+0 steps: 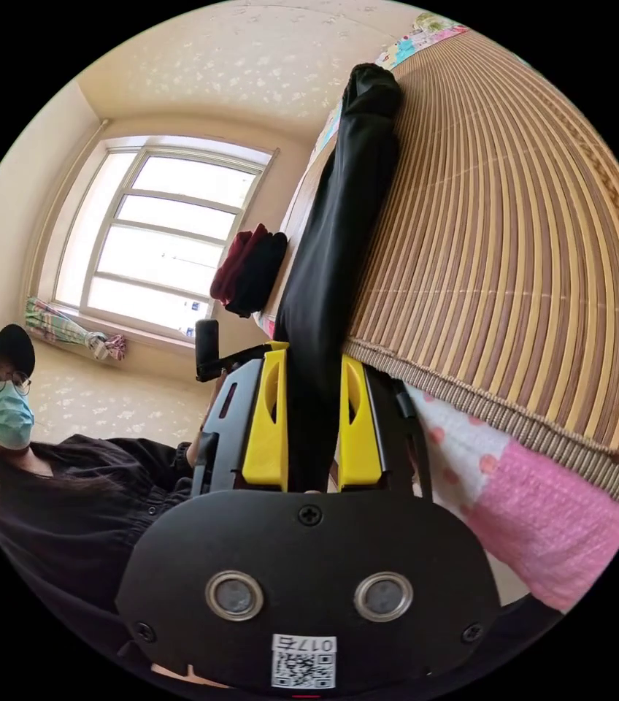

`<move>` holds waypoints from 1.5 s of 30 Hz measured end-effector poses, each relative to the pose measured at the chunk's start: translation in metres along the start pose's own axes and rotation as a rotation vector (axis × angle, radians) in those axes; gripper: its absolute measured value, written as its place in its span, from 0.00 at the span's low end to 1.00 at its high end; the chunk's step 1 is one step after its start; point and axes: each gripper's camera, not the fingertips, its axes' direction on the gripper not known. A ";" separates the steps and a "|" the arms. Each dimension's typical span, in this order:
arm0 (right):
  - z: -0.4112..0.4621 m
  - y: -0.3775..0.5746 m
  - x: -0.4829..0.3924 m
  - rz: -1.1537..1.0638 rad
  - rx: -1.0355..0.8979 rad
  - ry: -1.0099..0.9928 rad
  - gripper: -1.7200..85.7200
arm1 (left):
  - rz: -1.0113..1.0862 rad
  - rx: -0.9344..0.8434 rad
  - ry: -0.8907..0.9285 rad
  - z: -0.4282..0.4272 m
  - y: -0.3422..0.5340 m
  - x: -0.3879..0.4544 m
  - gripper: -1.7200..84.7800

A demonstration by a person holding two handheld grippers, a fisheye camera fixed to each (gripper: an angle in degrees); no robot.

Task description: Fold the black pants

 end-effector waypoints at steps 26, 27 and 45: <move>-0.232 -0.068 -0.448 -0.721 0.346 0.096 0.04 | 0.665 0.698 0.260 -0.337 -0.054 0.352 0.06; -0.225 -0.088 -0.439 -0.703 0.352 0.162 0.04 | 0.637 0.685 0.224 -0.331 -0.067 0.351 0.06; -0.053 0.036 -0.100 -0.305 0.142 0.454 0.07 | 0.308 0.034 -0.031 0.023 -0.084 0.115 0.09</move>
